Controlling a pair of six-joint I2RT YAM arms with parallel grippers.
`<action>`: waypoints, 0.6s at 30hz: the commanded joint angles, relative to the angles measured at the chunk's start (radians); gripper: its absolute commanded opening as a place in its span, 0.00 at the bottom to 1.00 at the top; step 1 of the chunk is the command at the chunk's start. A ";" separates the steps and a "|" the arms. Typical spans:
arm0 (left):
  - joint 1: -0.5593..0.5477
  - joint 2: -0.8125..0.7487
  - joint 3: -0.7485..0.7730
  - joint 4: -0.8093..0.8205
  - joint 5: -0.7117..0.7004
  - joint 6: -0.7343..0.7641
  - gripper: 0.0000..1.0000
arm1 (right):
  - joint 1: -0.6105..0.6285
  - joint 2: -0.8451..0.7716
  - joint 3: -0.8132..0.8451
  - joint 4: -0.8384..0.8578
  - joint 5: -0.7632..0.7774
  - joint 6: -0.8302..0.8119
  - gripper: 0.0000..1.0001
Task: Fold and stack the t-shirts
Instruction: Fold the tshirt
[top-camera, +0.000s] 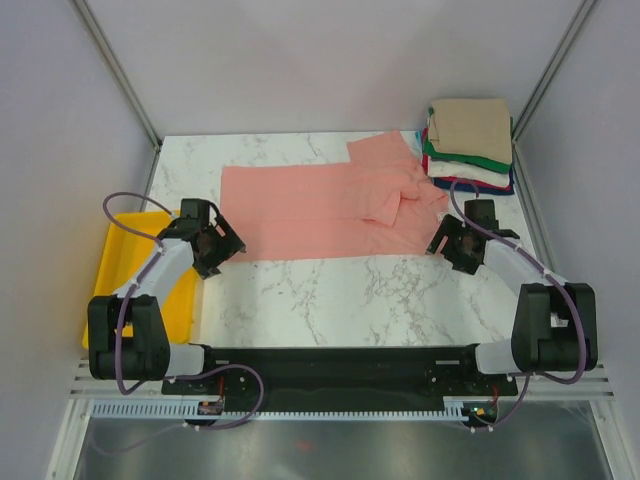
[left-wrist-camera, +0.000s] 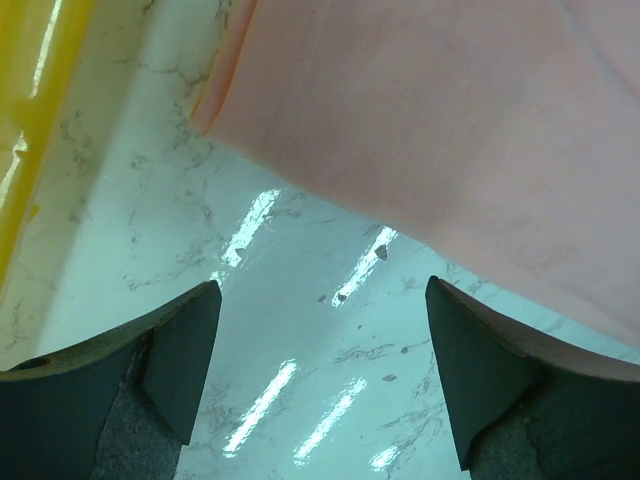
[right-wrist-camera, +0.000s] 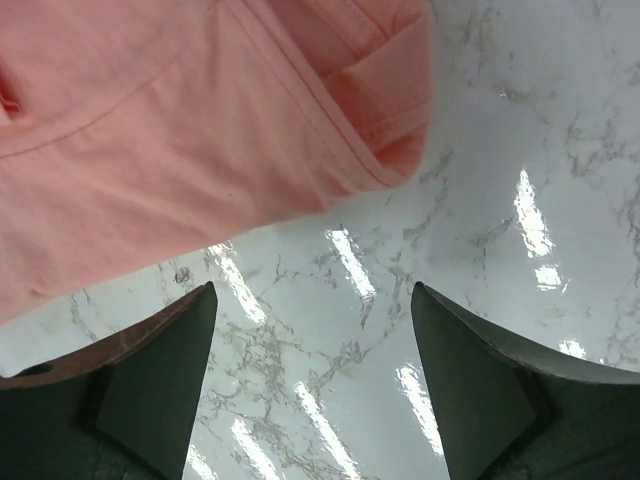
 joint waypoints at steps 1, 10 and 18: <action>-0.006 0.025 -0.025 0.116 -0.002 -0.062 0.90 | -0.056 0.007 -0.038 0.157 -0.116 0.057 0.86; -0.006 0.039 -0.163 0.286 -0.094 -0.148 0.91 | -0.108 0.136 -0.067 0.303 -0.143 0.094 0.80; -0.006 0.094 -0.200 0.369 -0.189 -0.209 0.87 | -0.113 0.198 -0.090 0.375 -0.157 0.102 0.55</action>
